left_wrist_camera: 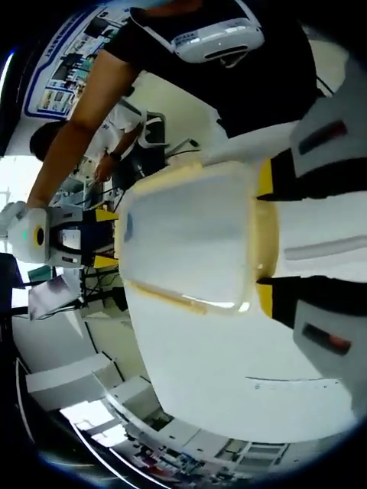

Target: Snap each plastic latch of the storage box into its locked position after aligning the lid with the box until every specified latch is closed and the lid sits flush.

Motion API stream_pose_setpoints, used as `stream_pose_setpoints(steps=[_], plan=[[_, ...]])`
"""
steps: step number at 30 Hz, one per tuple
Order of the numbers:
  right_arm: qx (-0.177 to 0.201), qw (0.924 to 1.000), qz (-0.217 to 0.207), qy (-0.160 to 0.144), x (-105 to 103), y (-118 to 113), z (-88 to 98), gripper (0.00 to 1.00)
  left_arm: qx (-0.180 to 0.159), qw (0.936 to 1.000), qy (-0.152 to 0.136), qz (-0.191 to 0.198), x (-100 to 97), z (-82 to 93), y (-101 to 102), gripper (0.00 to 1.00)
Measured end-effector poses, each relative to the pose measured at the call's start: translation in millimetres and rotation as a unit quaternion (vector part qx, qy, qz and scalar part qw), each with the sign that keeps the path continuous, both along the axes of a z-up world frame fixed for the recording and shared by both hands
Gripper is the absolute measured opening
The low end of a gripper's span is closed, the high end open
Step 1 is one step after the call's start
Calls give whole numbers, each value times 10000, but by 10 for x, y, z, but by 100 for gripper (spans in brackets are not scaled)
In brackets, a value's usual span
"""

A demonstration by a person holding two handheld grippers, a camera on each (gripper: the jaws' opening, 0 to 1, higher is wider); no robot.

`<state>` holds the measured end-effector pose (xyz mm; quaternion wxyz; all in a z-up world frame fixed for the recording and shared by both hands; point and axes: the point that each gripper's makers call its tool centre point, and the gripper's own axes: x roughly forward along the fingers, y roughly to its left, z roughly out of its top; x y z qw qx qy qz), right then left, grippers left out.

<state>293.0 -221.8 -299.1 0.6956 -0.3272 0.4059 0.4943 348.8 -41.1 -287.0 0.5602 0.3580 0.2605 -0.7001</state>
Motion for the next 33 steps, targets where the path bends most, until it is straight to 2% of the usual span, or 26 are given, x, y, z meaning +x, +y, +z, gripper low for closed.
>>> stream_pose_setpoints(steps=[5, 12, 24, 33], plan=[[29, 9999, 72, 113, 62, 101, -71, 35, 96, 9999, 108, 50, 15, -124, 159, 34], [80, 9997, 187, 106, 154, 300, -103, 35, 19, 9998, 122, 137, 45, -170, 367, 35], [164, 9994, 297, -15, 198, 659, -158, 36, -20, 9996, 124, 251, 81, -227, 733, 35], [138, 9989, 451, 70, 251, 908, -238, 35, -2, 9992, 135, 378, 93, -276, 983, 35]])
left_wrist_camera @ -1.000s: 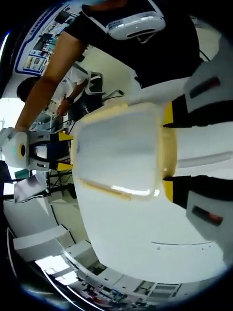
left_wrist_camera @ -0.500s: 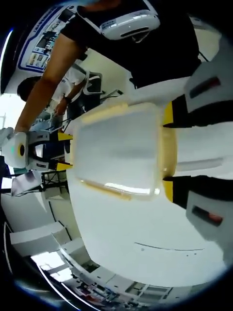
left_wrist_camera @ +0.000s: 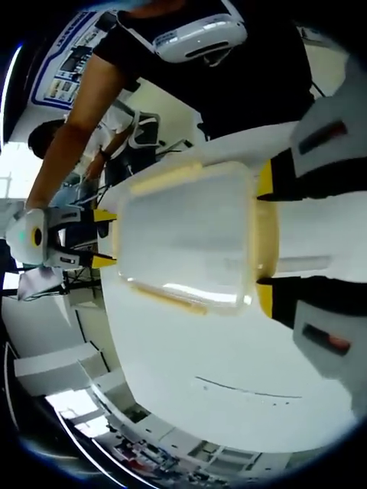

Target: Snap each plastic latch of the storage box into its locked position after aligning the lid with the box until every specified latch is closed and the lid sits flush.

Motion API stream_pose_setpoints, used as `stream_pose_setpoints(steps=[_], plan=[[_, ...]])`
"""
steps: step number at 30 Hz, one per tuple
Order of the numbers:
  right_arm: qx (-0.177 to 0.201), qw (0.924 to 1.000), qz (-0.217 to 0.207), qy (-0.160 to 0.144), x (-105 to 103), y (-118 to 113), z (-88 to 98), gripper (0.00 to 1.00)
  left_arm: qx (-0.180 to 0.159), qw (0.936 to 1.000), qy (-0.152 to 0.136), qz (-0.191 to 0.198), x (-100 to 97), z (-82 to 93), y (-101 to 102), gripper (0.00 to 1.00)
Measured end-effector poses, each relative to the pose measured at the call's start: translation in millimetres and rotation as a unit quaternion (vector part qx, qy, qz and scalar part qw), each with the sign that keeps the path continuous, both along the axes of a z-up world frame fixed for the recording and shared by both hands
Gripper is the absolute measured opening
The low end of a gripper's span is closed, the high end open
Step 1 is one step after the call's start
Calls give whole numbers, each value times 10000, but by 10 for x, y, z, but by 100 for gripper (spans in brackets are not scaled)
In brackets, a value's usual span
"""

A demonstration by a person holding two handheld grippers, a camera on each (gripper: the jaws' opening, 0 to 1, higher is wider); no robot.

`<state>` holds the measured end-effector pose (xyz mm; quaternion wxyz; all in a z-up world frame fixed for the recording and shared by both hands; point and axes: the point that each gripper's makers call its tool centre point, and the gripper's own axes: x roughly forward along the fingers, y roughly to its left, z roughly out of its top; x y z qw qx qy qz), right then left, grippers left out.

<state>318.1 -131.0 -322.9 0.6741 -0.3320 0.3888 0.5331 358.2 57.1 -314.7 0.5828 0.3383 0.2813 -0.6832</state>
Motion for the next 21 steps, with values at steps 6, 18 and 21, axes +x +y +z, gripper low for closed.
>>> stream_pose_setpoints(steps=[6, 18, 21], plan=[[19, 9999, 127, 12, 41, 280, -60, 36, 58, 9999, -16, 88, 7, -16, 272, 35], [60, 9993, 354, 61, 211, 765, -167, 36, -3, 9993, 7, 366, 62, -42, 780, 35], [43, 9991, 417, 87, 235, 846, -177, 36, 2, 9991, 37, 421, 72, -73, 873, 35]])
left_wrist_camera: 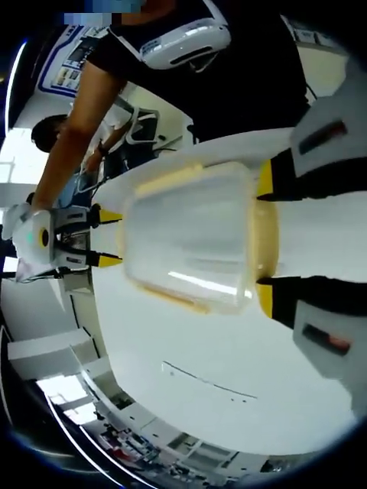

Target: Snap each plastic latch of the storage box into its locked position after aligning the lid with the box until every specified latch is closed and the lid sits flush.

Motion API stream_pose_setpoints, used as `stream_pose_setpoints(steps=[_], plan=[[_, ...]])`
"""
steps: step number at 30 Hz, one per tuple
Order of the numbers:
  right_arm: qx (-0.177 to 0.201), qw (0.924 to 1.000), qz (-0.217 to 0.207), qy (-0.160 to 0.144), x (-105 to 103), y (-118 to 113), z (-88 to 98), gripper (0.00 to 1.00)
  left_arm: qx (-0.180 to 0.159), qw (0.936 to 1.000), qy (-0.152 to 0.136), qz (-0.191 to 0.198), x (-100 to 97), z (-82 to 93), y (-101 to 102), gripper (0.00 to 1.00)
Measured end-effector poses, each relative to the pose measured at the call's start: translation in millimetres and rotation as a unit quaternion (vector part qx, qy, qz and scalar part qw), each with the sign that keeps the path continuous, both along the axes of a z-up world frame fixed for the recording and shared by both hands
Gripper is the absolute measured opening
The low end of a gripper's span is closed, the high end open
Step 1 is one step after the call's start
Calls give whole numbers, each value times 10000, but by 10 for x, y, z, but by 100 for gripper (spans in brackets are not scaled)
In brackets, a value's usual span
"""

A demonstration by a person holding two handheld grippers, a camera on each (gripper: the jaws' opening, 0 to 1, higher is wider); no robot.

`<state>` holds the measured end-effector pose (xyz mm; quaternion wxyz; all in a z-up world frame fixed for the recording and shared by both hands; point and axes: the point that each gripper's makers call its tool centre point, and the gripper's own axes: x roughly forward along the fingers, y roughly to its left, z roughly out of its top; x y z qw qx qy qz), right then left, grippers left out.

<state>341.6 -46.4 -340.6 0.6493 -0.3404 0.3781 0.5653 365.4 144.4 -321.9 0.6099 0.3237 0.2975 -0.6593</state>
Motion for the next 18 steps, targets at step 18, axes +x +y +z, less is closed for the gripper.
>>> stream_pose_setpoints(steps=[18], plan=[[-125, 9998, 130, 16, -2, 228, -136, 36, -74, 9999, -15, 76, -26, -168, 231, 35]])
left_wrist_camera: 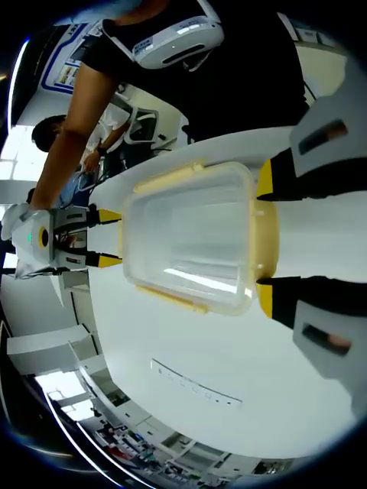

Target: Snap each plastic latch of the storage box into its locked position after aligning the lid with the box until every specified latch is closed and the lid sits flush.

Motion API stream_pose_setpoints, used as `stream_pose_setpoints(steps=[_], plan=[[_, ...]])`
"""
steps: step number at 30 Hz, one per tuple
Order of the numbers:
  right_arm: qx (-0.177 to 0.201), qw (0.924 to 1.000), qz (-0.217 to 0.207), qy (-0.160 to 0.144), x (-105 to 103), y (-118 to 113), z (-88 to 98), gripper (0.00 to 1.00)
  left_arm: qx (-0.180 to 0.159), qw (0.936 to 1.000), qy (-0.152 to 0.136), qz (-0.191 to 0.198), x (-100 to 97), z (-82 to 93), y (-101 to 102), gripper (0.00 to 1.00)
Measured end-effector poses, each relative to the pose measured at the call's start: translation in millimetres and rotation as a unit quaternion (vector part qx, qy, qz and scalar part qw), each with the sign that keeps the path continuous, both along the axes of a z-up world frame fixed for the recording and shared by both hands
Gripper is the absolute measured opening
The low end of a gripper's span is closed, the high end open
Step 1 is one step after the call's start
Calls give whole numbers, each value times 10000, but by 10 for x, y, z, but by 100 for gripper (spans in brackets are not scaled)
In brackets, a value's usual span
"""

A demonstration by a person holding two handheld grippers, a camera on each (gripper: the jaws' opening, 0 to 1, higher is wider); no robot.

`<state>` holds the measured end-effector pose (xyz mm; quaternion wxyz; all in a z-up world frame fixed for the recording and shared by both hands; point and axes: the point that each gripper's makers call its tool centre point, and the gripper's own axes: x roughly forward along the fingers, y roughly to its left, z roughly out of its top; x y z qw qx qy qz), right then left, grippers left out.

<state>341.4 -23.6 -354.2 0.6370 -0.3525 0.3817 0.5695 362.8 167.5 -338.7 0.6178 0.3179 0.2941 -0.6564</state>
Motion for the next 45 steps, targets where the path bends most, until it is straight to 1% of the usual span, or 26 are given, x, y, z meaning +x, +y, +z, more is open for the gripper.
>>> stream_pose_setpoints(steps=[5, 9, 14, 19, 23, 25, 27, 29, 30, 39, 45], plan=[[-30, 10000, 10, 79, -4, 5, -59, 36, 15, 10000, 23, -12, 6, -101, -5, 35], [-46, 9999, -5, 101, 22, -19, -108, 36, 17, 10000, -6, -23, 55, -180, -14, 35], [-89, 9999, -10, 111, 17, -22, -134, 36, -74, 10000, 47, -27, 91, -180, -13, 35], [-88, 9999, -21, 113, 41, -14, -134, 36, -54, 10000, 31, -32, 108, -216, -7, 35], [-105, 9998, -17, 161, 47, -12, -181, 36, -81, 9999, 58, -22, 112, -238, 3, 35], [-115, 9998, -24, 153, 54, -13, -210, 36, -128, 9999, 35, -9, 114, -256, -1, 35], [-141, 9998, -33, 137, 57, -14, -231, 36, -153, 9998, -94, -18, 123, -269, -7, 35], [-145, 9998, -34, 135, 57, -14, -235, 36, -151, 9998, -116, -20, 123, -272, -7, 35], [-149, 9998, -34, 154, 50, -14, -256, 36, -147, 9997, -172, -42, 125, -283, -7, 35], [-163, 9997, -72, 176, 39, -15, -278, 36, -171, 9998, -119, -63, 109, -338, -3, 35], [-171, 9997, -94, 140, 45, -18, -294, 36, -204, 9997, -144, -63, 129, -352, -9, 35]])
